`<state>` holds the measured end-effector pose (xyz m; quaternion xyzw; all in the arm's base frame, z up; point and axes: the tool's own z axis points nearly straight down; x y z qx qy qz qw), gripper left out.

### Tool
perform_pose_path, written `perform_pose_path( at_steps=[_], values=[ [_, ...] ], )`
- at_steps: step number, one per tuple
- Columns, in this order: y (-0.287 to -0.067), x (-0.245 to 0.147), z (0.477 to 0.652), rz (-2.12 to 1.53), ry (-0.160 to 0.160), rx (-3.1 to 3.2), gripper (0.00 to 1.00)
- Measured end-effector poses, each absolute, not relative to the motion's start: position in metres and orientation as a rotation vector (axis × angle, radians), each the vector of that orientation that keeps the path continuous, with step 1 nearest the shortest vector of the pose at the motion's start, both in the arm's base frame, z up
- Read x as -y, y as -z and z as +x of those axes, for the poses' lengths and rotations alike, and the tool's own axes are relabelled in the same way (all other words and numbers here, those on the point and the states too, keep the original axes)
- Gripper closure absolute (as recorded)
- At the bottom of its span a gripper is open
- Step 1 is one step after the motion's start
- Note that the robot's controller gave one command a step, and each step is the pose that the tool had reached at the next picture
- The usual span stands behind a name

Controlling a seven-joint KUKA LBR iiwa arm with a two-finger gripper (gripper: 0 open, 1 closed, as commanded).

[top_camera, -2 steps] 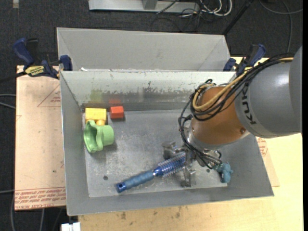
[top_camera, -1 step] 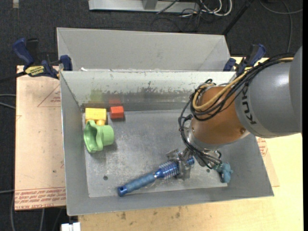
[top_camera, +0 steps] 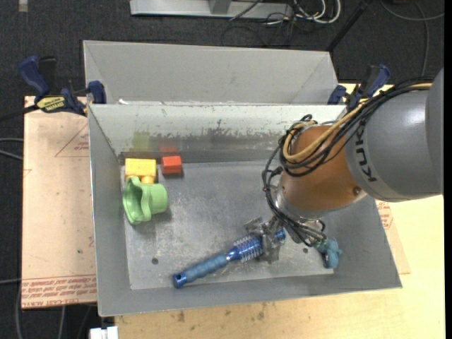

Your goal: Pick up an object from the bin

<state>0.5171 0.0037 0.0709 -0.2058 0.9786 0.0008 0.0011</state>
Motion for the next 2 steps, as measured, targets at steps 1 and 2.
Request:
perform_pose_path(
  at_steps=[1,2],
  values=[
    [-0.099,-0.004,0.518,-0.645,-0.001,-3.071,1.0],
    [-0.147,-0.005,0.52,-0.642,0.0,-3.069,1.0]
  ],
)
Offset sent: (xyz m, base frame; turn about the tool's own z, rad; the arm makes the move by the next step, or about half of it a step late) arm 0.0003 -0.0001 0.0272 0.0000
